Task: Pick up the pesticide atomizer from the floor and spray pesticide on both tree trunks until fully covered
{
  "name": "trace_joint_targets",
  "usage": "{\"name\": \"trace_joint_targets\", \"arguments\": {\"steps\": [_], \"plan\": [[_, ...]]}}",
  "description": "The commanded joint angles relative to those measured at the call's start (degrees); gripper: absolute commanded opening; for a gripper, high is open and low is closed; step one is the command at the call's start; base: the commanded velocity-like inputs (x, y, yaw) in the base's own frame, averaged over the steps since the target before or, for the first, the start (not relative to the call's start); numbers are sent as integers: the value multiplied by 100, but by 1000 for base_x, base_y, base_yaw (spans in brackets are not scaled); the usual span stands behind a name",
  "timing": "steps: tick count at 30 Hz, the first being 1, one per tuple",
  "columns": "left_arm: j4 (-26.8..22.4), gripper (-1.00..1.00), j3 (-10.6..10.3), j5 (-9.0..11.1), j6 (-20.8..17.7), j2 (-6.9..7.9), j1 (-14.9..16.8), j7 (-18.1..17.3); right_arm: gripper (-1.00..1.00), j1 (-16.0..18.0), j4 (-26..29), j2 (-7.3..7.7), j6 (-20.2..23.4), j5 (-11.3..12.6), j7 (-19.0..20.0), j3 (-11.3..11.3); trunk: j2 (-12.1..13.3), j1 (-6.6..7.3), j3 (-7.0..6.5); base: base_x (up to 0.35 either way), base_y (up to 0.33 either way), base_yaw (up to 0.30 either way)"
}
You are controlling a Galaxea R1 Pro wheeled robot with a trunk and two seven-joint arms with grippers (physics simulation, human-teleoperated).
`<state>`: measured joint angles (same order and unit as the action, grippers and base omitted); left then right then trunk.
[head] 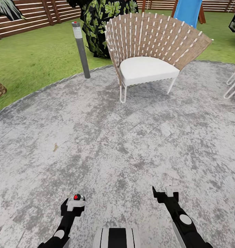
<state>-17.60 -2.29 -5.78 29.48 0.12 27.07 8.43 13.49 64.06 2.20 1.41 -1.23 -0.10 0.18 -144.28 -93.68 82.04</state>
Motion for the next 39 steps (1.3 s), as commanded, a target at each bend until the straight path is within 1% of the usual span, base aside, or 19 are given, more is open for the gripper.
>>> {"name": "trace_joint_targets", "arguments": {"steps": [1, 7, 15, 27, 34, 39], "plan": [[1, 100, 0, -1, -2, -2, 0, 0, 100, 0, -3, 0, 0, 1, 0, 0, 0, 0, 0, 1, -1, 2], [2, 100, 0, -8, -5, -9, 0, 0, 100, 3, 0, 0, -7, 4, 0, 0, 0, 0, 0, 4, 0, 45], [0, 100, 0, -3, -1, -6, 0, 1, 100, 3, -7, 0, -9, 0, -2, 0, 0, 0, 0, 82, -64, 192], [-4, 100, -8, 6, 7, -11, 0, -8, 100, 4, -7, 0, -9, 0, 0, 0, 0, 0, 0, 6, -5, 16], [0, 100, -9, -1, 6, -12, 0, -8, 100, 4, -7, 0, -9, 0, 1, 0, -9, -18, 155, 0, 0, 0], [1, 100, -9, 3, 11, -12, 0, -8, 100, 1, -7, 0, -9, 0, 1, 0, -9, -18, 155, 0, 0, 0]]}}
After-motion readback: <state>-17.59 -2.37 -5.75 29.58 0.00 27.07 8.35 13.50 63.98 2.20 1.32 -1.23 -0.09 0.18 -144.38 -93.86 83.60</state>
